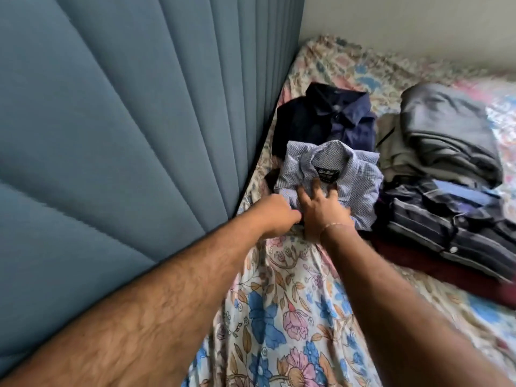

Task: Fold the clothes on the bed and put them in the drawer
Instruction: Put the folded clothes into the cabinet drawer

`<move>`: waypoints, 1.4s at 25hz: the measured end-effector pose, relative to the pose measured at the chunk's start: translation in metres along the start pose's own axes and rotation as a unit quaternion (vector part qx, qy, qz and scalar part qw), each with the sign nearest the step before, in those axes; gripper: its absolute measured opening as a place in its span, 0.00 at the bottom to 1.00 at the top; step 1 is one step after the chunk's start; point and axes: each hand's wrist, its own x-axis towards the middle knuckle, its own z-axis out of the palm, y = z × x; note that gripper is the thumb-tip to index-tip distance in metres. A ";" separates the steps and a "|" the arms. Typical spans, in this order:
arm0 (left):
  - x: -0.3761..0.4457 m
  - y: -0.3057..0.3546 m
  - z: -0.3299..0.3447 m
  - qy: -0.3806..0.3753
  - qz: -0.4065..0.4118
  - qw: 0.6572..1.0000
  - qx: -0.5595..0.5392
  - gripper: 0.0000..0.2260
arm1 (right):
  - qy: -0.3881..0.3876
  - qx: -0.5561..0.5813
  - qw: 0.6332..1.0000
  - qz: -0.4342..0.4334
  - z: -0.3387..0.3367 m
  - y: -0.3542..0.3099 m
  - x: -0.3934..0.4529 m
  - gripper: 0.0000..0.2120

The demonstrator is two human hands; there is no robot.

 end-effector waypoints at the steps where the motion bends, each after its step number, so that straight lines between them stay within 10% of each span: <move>1: 0.010 -0.010 0.003 -0.035 -0.035 0.999 -0.021 0.09 | -0.001 -0.004 1.000 -0.022 0.002 0.005 0.008 0.44; 9: -0.002 -0.061 0.052 -0.068 -0.059 0.939 -0.331 0.16 | -0.010 0.111 0.991 -0.077 -0.047 0.058 0.013 0.23; 13: -0.042 -0.082 0.086 -0.065 -0.068 0.832 -0.546 0.28 | 0.055 0.121 0.985 -0.106 -0.050 0.054 -0.030 0.11; 16: -0.061 -0.088 0.088 -0.050 -0.056 0.753 -0.654 0.33 | 0.103 0.066 0.971 -0.207 -0.021 0.027 -0.107 0.21; 20: -0.112 -0.099 0.108 0.034 -0.073 0.832 -0.550 0.05 | 0.132 0.107 0.958 -0.231 0.038 -0.025 -0.250 0.30; 22: -0.160 -0.115 0.123 0.082 -0.057 0.882 -0.461 0.15 | 0.077 0.247 0.943 -0.210 0.036 -0.032 -0.322 0.32; 28: -0.299 -0.113 0.137 -0.052 -0.003 0.855 -0.516 0.21 | 0.129 0.585 0.765 0.235 0.010 -0.003 -0.483 0.50; 33: -0.388 -0.033 0.197 -0.233 0.021 0.819 -0.524 0.19 | 0.113 0.860 0.390 0.309 -0.013 0.063 -0.626 0.51; 35: -0.409 -0.006 0.229 -0.290 0.033 0.811 -0.508 0.19 | 0.076 0.912 0.296 0.274 -0.012 0.082 -0.683 0.49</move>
